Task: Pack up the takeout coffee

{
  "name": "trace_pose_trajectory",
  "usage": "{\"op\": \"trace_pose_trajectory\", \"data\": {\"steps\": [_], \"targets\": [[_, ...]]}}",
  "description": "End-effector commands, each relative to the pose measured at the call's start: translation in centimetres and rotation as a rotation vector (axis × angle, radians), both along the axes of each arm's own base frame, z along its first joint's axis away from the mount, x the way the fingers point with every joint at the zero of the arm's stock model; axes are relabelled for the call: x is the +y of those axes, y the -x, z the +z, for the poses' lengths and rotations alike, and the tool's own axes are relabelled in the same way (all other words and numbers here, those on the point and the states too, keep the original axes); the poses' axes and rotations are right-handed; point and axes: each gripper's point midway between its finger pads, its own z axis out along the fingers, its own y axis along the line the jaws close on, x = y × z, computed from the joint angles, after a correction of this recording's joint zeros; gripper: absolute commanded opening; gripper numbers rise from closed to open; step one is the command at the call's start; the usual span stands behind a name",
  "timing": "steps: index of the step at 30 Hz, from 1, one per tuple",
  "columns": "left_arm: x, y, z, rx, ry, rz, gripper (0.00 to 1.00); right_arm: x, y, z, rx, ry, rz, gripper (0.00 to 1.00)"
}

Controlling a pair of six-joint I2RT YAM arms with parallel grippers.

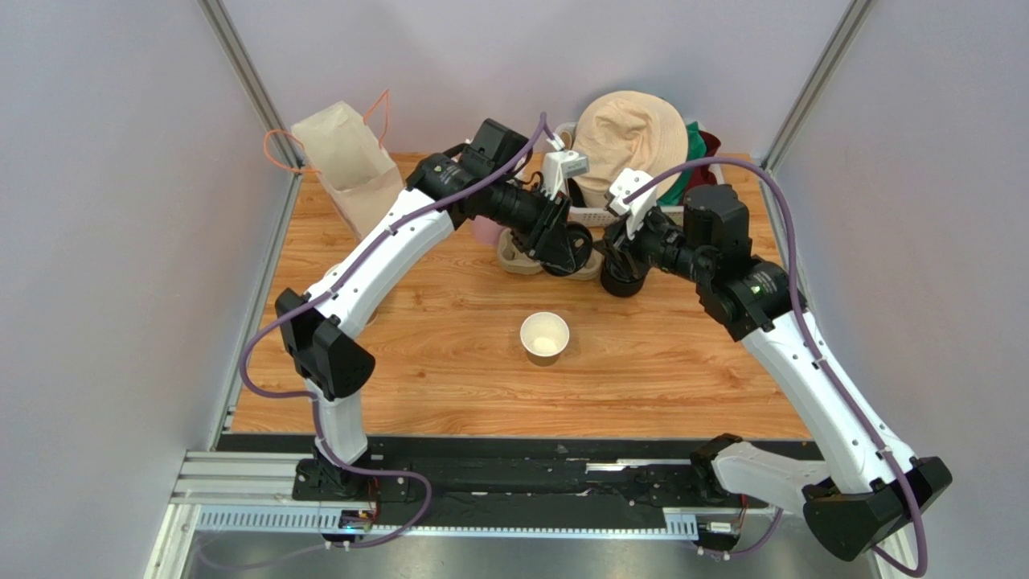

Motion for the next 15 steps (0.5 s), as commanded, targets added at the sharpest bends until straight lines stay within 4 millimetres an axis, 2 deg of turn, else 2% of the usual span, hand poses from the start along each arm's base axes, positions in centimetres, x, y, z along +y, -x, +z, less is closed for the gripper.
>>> {"op": "trace_pose_trajectory", "data": {"steps": [1, 15], "targets": [[-0.4, 0.5, 0.8, -0.006, 0.032, -0.019, 0.33, 1.0, 0.8, 2.8, -0.027, -0.062, 0.053, 0.40], [-1.0, 1.6, 0.9, -0.035, 0.017, -0.047, 0.34, 1.9, 0.8, 1.9, -0.017, -0.049, 0.076, 0.40]]}}
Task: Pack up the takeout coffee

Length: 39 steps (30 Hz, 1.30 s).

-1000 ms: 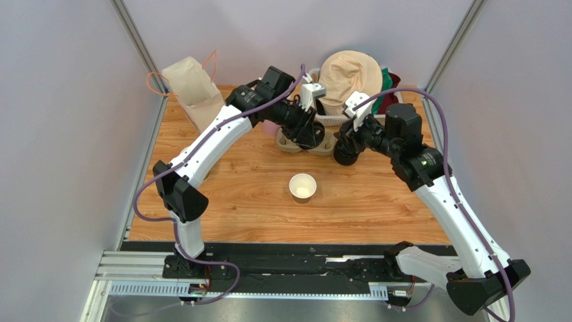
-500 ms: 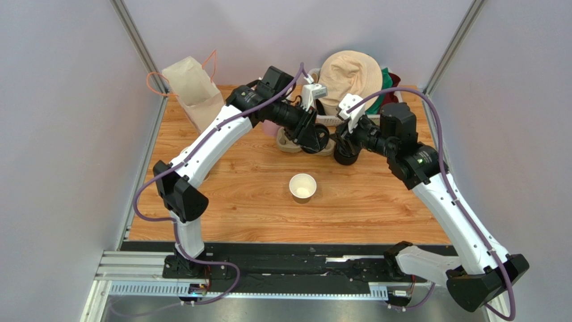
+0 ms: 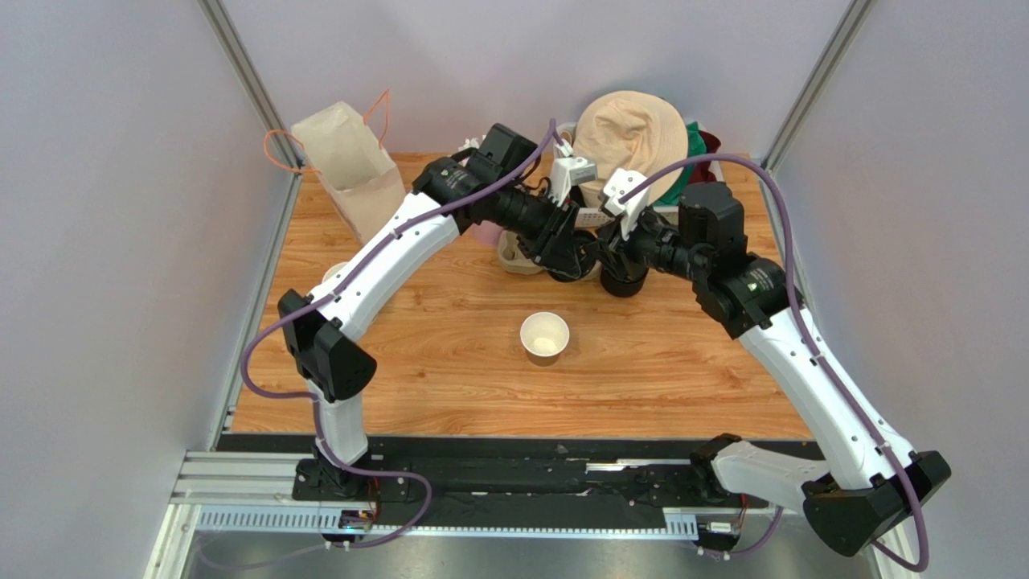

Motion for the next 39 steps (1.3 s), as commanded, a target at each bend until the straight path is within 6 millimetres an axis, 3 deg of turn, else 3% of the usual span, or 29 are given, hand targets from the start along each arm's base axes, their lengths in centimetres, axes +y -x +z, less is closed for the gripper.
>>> {"op": "trace_pose_trajectory", "data": {"steps": [1, 19, 22, 25, 29, 39], "targets": [[-0.2, 0.6, 1.0, -0.028, 0.025, -0.022, 0.34, 0.6, 0.2, 1.2, -0.031, -0.022, 0.017, 0.40], [-0.6, 1.4, 1.3, -0.013, 0.040, -0.057, 0.34, -0.1, -1.1, -0.5, -0.057, 0.026, -0.038, 0.36], [-0.7, 1.6, 1.2, -0.015, 0.039, -0.063, 0.34, 0.2, -0.9, -0.5, -0.051, 0.018, -0.022, 0.29], [-0.8, 1.8, 1.2, -0.017, 0.038, -0.070, 0.35, 0.4, -0.9, -0.6, -0.044, 0.015, -0.016, 0.14], [-0.8, 1.7, 1.2, -0.023, 0.038, -0.070, 0.43, 0.5, -0.7, -0.4, -0.044, 0.010, -0.009, 0.04], [-0.3, 1.0, 1.5, -0.078, 0.015, -0.036, 0.66, 0.0, -0.1, 0.9, -0.055, 0.001, -0.020, 0.00]]}}
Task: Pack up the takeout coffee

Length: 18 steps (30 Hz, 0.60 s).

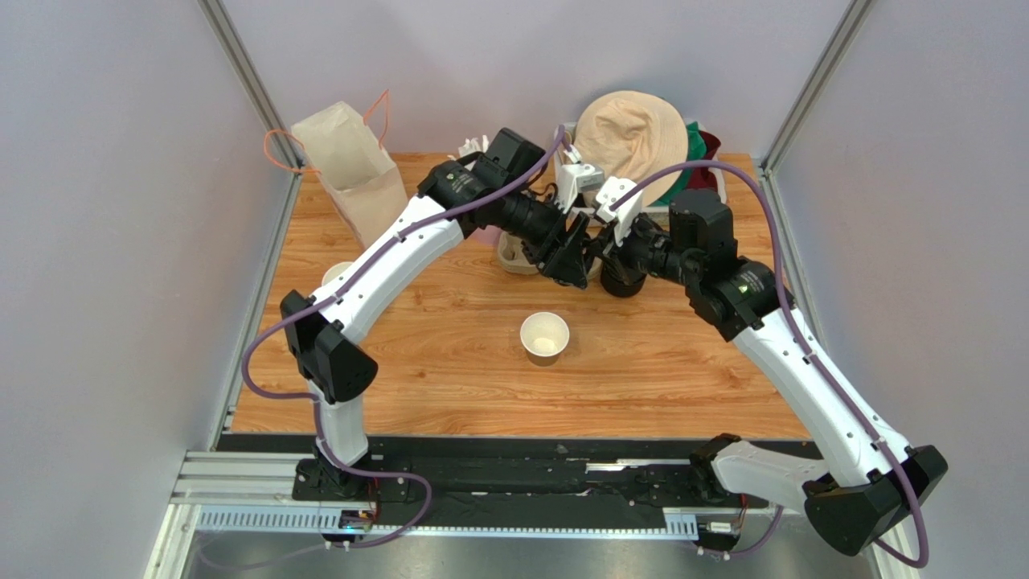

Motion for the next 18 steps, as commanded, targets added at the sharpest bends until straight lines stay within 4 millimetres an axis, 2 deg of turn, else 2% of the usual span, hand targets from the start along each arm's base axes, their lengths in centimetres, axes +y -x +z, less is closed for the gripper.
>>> {"op": "trace_pose_trajectory", "data": {"steps": [1, 5, 6, 7, 8, 11, 16, 17, 18], "targets": [[0.5, -0.2, 2.0, -0.075, 0.025, 0.004, 0.67, -0.1, 0.1, 2.8, -0.071, -0.035, -0.007, 0.00], [2.0, -1.8, 3.6, -0.128, 0.037, 0.064, 0.75, -0.6, 0.2, 3.4, -0.081, -0.029, -0.023, 0.00], [2.5, -2.2, 3.9, -0.136, 0.037, 0.078, 0.82, -0.7, 0.2, 3.4, -0.080, -0.027, -0.026, 0.00], [3.0, -2.4, 4.6, -0.151, 0.046, 0.091, 0.83, -0.7, 0.2, 3.5, -0.081, -0.026, -0.029, 0.00], [3.8, -3.2, 5.4, -0.167, 0.057, 0.119, 0.92, -0.8, 0.3, 3.7, -0.085, -0.026, -0.031, 0.00], [6.0, -4.3, 7.8, -0.210, 0.089, 0.178, 0.95, -1.1, 0.1, 3.8, -0.089, -0.012, -0.044, 0.00], [10.0, -5.3, 11.3, -0.352, 0.125, 0.251, 0.96, -1.3, -0.1, 2.6, -0.055, 0.041, -0.045, 0.00], [11.3, -6.3, 10.4, -0.351, 0.095, 0.304, 0.96, -1.4, -0.2, 2.5, -0.048, 0.053, -0.050, 0.00], [11.9, -7.2, 10.8, -0.389, 0.114, 0.336, 0.96, -1.5, -0.2, 1.3, -0.002, 0.085, -0.048, 0.00]]}}
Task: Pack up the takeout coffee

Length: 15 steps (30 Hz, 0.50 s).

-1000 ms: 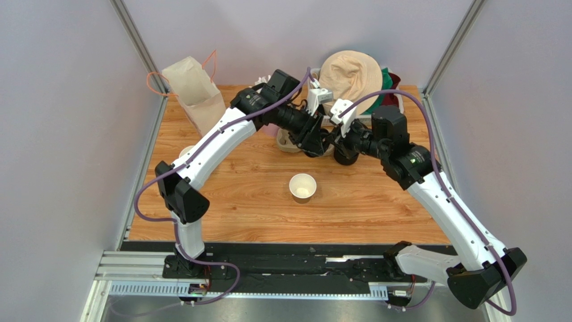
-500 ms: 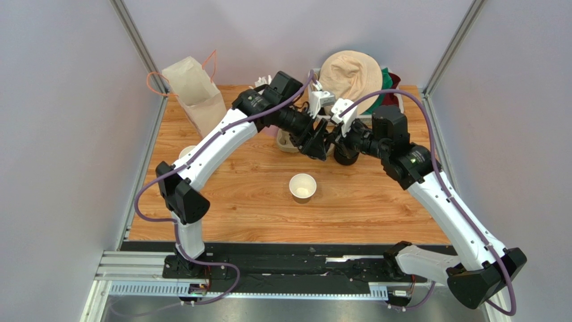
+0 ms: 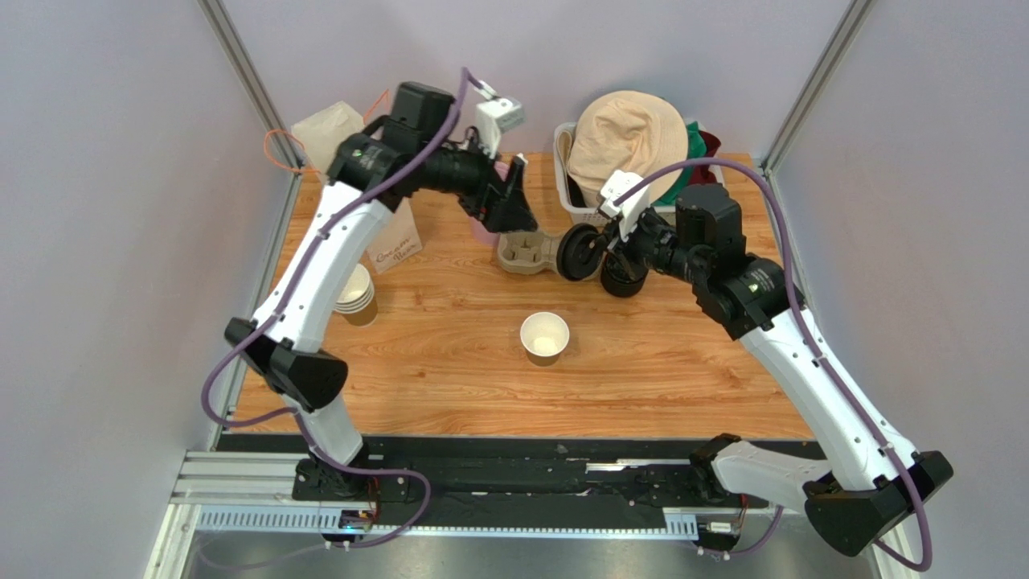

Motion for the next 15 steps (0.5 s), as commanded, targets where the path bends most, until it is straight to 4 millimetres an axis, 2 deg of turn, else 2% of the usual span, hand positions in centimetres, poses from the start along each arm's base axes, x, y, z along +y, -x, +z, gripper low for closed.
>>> {"op": "trace_pose_trajectory", "data": {"steps": [1, 2, 3, 4, 6, 7, 9, 11, 15], "targets": [[4.7, -0.3, 5.2, -0.232, 0.062, 0.119, 0.96, -0.5, -0.2, 0.2, 0.029, 0.068, -0.010, 0.00], [6.0, -1.2, 2.9, -0.194, 0.037, 0.165, 0.96, -0.5, -0.2, -0.1, 0.049, 0.078, -0.012, 0.00], [6.4, -1.9, 3.1, -0.237, 0.055, 0.187, 0.96, -0.5, -0.2, -1.3, 0.102, 0.104, -0.011, 0.00], [7.8, -2.0, 1.5, -0.230, 0.029, 0.231, 0.97, -0.4, -0.1, -1.1, 0.113, 0.110, -0.008, 0.00], [8.6, -2.7, 0.7, -0.304, 0.012, 0.258, 0.97, -0.3, -0.1, -2.9, 0.193, 0.155, -0.012, 0.00], [9.5, -2.3, -1.1, -0.310, -0.020, 0.282, 0.97, 0.0, 0.2, -3.4, 0.221, 0.174, -0.003, 0.00], [10.0, -2.2, -1.3, -0.377, -0.033, 0.285, 0.97, 0.0, 0.4, -4.9, 0.298, 0.236, -0.004, 0.00], [10.9, -2.7, -2.9, -0.385, -0.081, 0.313, 0.97, 0.4, 0.7, -6.6, 0.374, 0.299, 0.012, 0.00], [12.6, -2.6, -3.3, -0.435, -0.139, 0.354, 0.98, 0.9, 1.5, -9.6, 0.475, 0.429, 0.045, 0.00]]}}
